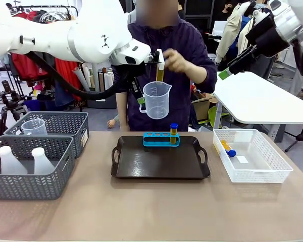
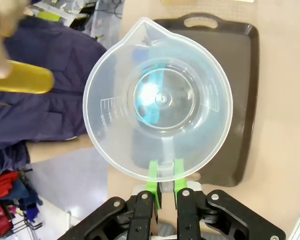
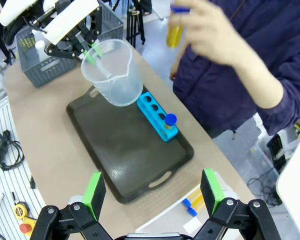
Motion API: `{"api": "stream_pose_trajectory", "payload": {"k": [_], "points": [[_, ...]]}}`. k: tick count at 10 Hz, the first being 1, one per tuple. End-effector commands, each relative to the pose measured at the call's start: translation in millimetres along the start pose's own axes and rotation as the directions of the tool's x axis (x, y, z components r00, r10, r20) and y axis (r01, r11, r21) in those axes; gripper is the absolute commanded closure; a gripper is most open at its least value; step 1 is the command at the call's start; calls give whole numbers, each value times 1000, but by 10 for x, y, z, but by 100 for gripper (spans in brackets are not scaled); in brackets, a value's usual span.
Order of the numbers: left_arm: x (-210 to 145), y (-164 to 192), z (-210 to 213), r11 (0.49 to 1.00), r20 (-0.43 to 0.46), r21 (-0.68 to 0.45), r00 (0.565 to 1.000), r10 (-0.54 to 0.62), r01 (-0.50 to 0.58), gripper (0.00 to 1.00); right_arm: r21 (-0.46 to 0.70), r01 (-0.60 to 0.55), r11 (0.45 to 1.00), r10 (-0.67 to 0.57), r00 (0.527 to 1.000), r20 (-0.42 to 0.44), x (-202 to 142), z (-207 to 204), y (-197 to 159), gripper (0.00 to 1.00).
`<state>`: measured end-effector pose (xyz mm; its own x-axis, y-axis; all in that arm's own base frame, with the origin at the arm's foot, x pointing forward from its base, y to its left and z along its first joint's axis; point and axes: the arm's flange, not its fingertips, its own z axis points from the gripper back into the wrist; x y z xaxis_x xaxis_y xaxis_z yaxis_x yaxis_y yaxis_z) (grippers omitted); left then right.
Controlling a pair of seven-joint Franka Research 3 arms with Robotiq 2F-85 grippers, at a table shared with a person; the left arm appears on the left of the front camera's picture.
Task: Prepare the laboratory tools.
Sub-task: Pick up one Large Measuring Cup and place it on the Handle tray.
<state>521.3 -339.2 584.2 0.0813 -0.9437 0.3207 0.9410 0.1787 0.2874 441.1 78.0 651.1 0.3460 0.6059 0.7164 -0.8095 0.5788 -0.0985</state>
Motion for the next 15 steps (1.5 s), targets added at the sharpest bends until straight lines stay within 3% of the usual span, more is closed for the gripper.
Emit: {"api": "stream_pose_trajectory", "payload": {"k": [1, 15], "points": [[22, -88, -247, 994, 31, -66, 996, -85, 87, 100, -3, -6, 1000, 6, 1000, -4, 3, 18, 1, 0], [84, -128, -222, 996, 34, -71, 998, -60, 62, 100, -3, -6, 1000, 6, 1000, -4, 3, 18, 1, 0]]}}
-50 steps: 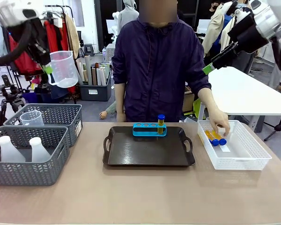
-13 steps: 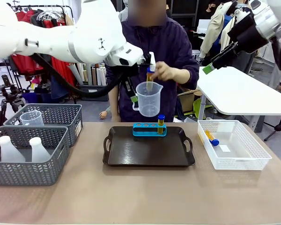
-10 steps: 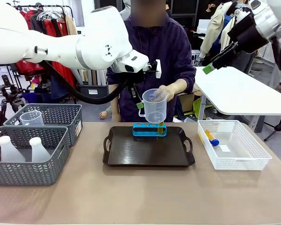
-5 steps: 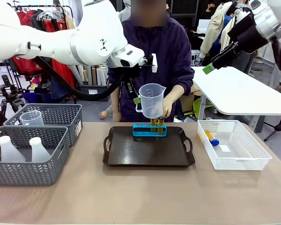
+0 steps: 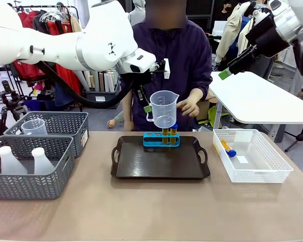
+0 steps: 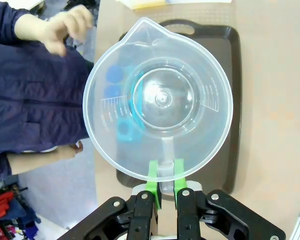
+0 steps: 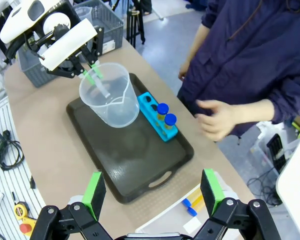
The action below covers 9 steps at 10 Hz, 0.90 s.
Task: Prepare the laboratory tools.
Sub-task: Pick up one Large Measuring Cup and place it on the Handle tray.
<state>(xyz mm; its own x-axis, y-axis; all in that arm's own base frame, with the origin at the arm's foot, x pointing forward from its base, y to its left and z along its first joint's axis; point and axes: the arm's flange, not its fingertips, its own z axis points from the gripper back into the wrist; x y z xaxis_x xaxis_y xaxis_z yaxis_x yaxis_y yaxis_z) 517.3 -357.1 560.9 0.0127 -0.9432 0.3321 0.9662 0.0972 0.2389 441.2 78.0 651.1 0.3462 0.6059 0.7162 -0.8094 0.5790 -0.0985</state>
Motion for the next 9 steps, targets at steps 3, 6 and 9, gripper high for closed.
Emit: {"api": "stream_pose_trajectory", "payload": {"k": [3, 6, 9], "points": [[-6, 5, 26, 1000, 2, 4, 1000, 1, -1, 100, -3, -6, 1000, 6, 1000, -4, 3, 18, 1, 0], [110, -13, -131, 997, -52, -20, 996, -77, 76, 100, -3, -6, 1000, 6, 1000, -4, 3, 18, 1, 0], [340, -35, -597, 983, -44, -87, 985, -166, 162, 100, -3, -6, 1000, 6, 1000, -4, 3, 18, 1, 0]]}}
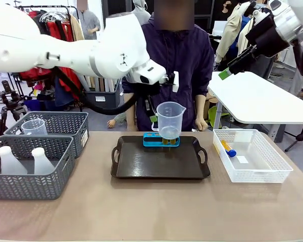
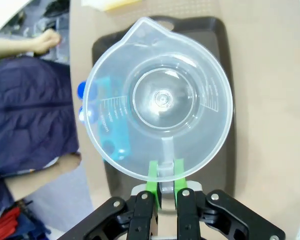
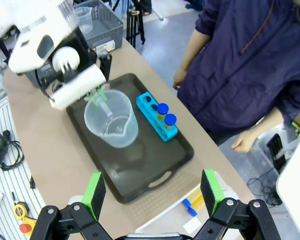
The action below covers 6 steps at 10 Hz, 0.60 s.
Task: Prepare the laboratory tools.
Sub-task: Pick up one Large Measuring Cup and place it on the Handle tray.
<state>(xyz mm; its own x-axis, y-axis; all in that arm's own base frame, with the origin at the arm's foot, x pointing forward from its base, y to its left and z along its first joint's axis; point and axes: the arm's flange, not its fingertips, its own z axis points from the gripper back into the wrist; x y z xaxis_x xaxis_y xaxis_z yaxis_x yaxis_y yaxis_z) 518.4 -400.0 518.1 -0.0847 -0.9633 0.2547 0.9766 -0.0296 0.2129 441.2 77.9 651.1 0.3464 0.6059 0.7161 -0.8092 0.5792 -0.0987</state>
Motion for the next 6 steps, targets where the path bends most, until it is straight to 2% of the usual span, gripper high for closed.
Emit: {"api": "stream_pose_trajectory", "payload": {"k": [1, 4, 6], "points": [[146, 135, -228, 997, -2, -35, 997, -74, 74, 100, -2, -6, 1000, 6, 1000, -4, 4, 18, 2, 0], [304, 165, -739, 990, -32, -62, 991, -129, 127, 100, -2, -6, 1000, 6, 1000, -4, 4, 18, 2, 0], [303, 149, -1009, 989, -36, -77, 991, -126, 123, 100, -2, -6, 1000, 6, 1000, -4, 4, 18, 2, 0]]}}
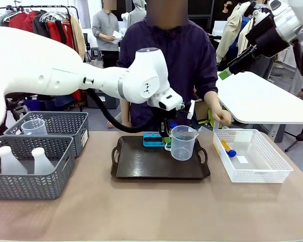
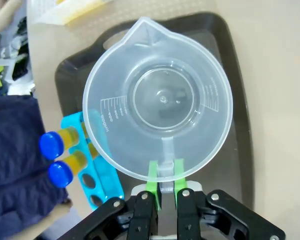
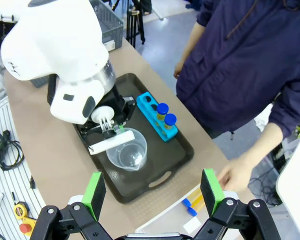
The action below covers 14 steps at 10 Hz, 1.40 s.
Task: Prepare the laboratory tools.
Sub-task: Pick up one Large Measuring Cup and place it on the Handle tray.
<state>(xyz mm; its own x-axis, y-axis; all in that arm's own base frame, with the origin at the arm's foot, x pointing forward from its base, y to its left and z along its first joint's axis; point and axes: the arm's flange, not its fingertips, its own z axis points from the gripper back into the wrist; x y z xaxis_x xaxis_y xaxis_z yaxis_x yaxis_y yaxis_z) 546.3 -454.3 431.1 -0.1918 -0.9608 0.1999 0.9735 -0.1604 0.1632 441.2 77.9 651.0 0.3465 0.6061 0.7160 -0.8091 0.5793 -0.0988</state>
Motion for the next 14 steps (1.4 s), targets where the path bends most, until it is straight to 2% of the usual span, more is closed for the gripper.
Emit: {"api": "stream_pose_trajectory", "payload": {"k": [1, 7, 8, 12, 13, 14], "points": [[-9, 52, -80, 1000, -5, -2, 1000, 10, -10, 100, -2, -6, 1000, 6, 1000, -3, 4, 18, 2, 0], [-242, 26, -385, 996, -28, -51, 997, 75, -76, 100, -2, -6, 1000, 6, 1000, -3, 4, 18, 2, 0], [-270, 31, -396, 994, -30, -59, 996, 86, -88, 95, -2, -6, 1000, 6, 1000, -3, 4, 18, 2, 0], [-319, 44, -388, 992, -40, -61, 993, 109, -111, 17, -2, -6, 1000, 6, 1000, -3, 4, 18, 2, 0], [-330, 34, -353, 991, -43, -61, 992, 117, -119, 0, -2, -6, 1000, 6, 1000, -3, 4, 18, 2, 0], [-340, 20, -284, 990, -39, -56, 991, 125, -127, 0, -2, -6, 1000, 6, 1000, -3, 4, 18, 2, 0]]}}
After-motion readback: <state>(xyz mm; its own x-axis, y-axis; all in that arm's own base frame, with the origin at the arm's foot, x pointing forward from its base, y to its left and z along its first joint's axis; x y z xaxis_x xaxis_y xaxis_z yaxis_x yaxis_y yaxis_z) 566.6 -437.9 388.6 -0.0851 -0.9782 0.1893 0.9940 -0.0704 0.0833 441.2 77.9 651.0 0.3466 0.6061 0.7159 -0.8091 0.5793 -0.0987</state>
